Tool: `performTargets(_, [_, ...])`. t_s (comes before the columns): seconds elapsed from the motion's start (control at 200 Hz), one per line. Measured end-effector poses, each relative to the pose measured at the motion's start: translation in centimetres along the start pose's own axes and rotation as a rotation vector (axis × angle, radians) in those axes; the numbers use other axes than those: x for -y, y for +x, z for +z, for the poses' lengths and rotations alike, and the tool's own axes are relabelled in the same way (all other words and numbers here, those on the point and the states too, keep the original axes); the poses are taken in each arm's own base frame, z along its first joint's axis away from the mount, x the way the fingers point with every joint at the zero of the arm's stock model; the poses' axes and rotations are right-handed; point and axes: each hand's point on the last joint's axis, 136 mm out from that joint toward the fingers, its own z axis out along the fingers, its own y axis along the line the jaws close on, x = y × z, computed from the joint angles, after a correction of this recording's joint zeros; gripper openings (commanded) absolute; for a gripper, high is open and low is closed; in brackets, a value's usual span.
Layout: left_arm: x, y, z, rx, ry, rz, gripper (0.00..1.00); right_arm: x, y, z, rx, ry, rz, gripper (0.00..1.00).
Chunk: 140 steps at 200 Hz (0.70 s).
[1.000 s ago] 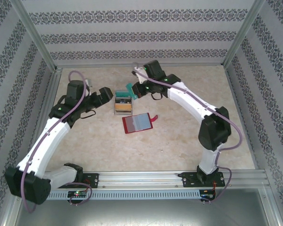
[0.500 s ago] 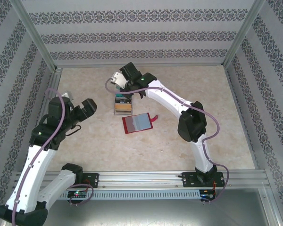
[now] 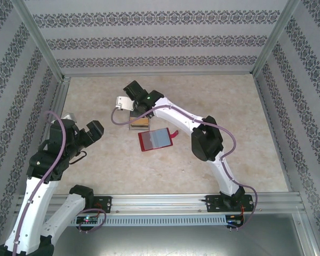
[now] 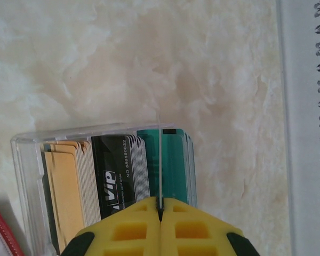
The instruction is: Take the credit cards out of the card holder
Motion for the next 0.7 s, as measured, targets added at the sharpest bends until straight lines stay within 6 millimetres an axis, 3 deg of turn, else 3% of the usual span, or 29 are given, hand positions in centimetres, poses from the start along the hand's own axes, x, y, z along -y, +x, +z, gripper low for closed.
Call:
performTargets(0.565, [-0.2, 0.5, 1.6, -0.055, -0.038, 0.004, 1.0, -0.2, 2.1, 2.6, -0.055, -0.008, -0.014, 0.0])
performTargets(0.699, [-0.1, 0.7, 1.9, -0.069, -0.045, 0.005, 1.0, -0.6, 2.4, 3.1, -0.064, -0.017, -0.015, 0.05])
